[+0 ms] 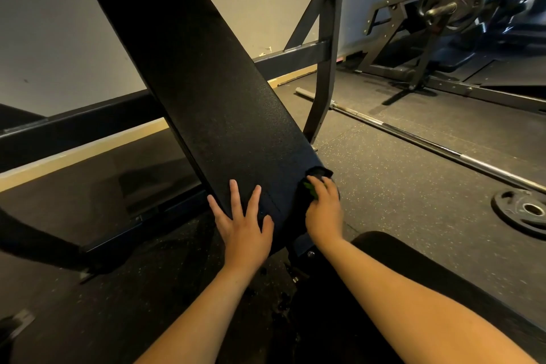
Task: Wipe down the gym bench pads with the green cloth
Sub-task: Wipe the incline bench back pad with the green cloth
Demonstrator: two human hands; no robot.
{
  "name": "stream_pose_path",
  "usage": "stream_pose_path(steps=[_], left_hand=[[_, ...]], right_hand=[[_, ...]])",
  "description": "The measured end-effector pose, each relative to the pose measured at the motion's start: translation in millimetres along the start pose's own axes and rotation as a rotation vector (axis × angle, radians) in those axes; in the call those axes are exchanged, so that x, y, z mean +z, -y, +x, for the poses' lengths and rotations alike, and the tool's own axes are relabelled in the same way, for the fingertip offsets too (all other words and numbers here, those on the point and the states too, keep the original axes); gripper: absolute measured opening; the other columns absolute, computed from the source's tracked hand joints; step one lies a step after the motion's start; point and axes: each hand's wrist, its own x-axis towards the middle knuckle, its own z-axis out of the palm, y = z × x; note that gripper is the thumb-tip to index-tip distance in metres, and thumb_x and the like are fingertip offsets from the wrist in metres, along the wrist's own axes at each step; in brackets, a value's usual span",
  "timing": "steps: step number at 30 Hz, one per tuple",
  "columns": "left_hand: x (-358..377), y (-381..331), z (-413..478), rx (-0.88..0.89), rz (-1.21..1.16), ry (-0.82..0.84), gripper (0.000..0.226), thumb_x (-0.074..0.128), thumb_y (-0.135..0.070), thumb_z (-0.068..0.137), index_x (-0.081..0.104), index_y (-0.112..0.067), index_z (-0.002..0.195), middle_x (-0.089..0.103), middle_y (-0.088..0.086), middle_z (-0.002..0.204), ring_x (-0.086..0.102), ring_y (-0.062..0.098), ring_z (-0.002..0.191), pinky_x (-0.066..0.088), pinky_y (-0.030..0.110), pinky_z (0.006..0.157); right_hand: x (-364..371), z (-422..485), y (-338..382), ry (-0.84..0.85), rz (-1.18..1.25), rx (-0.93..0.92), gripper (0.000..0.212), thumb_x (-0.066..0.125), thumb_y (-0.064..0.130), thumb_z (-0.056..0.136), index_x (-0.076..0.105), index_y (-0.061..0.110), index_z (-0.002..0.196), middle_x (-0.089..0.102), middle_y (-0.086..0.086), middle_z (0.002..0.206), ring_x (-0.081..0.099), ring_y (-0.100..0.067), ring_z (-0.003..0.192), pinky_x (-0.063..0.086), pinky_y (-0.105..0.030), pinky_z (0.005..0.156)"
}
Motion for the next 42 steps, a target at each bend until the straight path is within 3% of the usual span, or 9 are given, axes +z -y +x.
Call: stream_pose_path(steps=[2,9,13,18,22,32,34,38,42], left_hand=[[1,1,0,0.001,-0.009,0.001,0.069,0.047,-0.044,0.101,0.007,-0.045,0.157,-0.041,-0.013,0.156,-0.047,0.036,0.137,0.0,0.059,0.12],[-3,2,1,-0.004,-0.224,-0.013,0.065,0.047,-0.036,0.103,0.012,-0.042,0.158,-0.032,-0.019,0.159,-0.043,0.025,0.141,-0.006,0.055,0.121],[-13,3,-7,-0.106,-0.454,-0.085,0.075,0.054,-0.022,0.101,0.008,-0.036,0.16,-0.032,-0.016,0.16,-0.022,0.019,0.151,0.007,0.039,0.121],[-23,4,-18,-0.218,-0.575,-0.119,0.084,0.058,-0.024,0.1,0.0,-0.03,0.16,-0.002,-0.007,0.168,0.003,0.014,0.154,0.014,0.03,0.118],[-25,10,-22,-0.208,-0.505,-0.103,0.084,0.058,-0.024,0.1,-0.001,-0.026,0.161,0.003,-0.005,0.168,0.007,0.013,0.153,0.013,0.022,0.113],[-37,30,-23,-0.144,-0.566,-0.084,0.075,0.058,-0.019,0.1,0.014,-0.031,0.16,0.019,-0.008,0.166,0.019,0.009,0.151,0.021,0.028,0.119],[-40,37,-21,-0.13,-0.618,-0.064,0.07,0.057,-0.019,0.101,0.019,-0.032,0.159,0.023,-0.009,0.164,0.022,0.008,0.149,0.024,0.031,0.121],[-42,46,-21,-0.117,-0.657,-0.045,0.074,0.062,-0.021,0.098,0.018,-0.034,0.157,0.025,-0.009,0.163,0.023,0.009,0.149,0.025,0.027,0.116],[-42,50,-19,-0.126,-0.751,-0.039,0.076,0.06,-0.018,0.099,0.015,-0.032,0.158,0.024,-0.009,0.163,0.023,0.007,0.149,0.024,0.022,0.111]], right_hand=[[3,-16,10,0.061,-0.048,-0.125,0.06,0.045,-0.005,0.095,0.048,0.029,0.145,0.029,0.005,0.158,0.024,-0.016,0.147,0.02,-0.022,0.11],[14,-33,19,0.292,-0.069,-0.442,0.058,0.047,-0.004,0.097,0.047,0.028,0.145,0.029,0.003,0.16,0.013,-0.014,0.152,0.018,-0.032,0.122],[3,-7,13,0.191,-0.076,-0.319,0.066,0.043,-0.01,0.094,0.045,0.029,0.147,0.027,0.003,0.161,0.014,-0.018,0.152,0.011,-0.029,0.119],[-9,10,14,0.068,0.077,0.001,0.066,0.047,-0.008,0.094,0.04,0.027,0.15,0.022,0.004,0.162,0.017,-0.02,0.15,0.02,-0.033,0.118],[10,-8,31,0.058,0.038,-0.05,0.063,0.047,-0.004,0.096,0.042,0.03,0.148,0.022,0.006,0.162,0.02,-0.018,0.15,0.028,-0.037,0.119],[39,-61,60,0.404,0.029,-0.578,0.054,0.047,-0.003,0.098,0.051,0.026,0.143,0.032,0.002,0.159,0.011,-0.003,0.148,0.005,-0.009,0.114],[37,-49,62,0.388,0.011,-0.596,0.058,0.046,-0.007,0.096,0.051,0.025,0.144,0.032,0.002,0.159,0.011,-0.001,0.147,0.006,-0.008,0.114],[43,-17,83,0.246,0.033,-0.46,0.061,0.043,-0.008,0.095,0.05,0.028,0.144,0.034,0.005,0.158,0.015,-0.01,0.15,0.015,-0.025,0.12],[56,-8,108,0.246,0.097,-0.436,0.059,0.044,-0.008,0.095,0.054,0.027,0.141,0.037,0.005,0.156,0.017,-0.009,0.15,0.014,-0.02,0.117]])
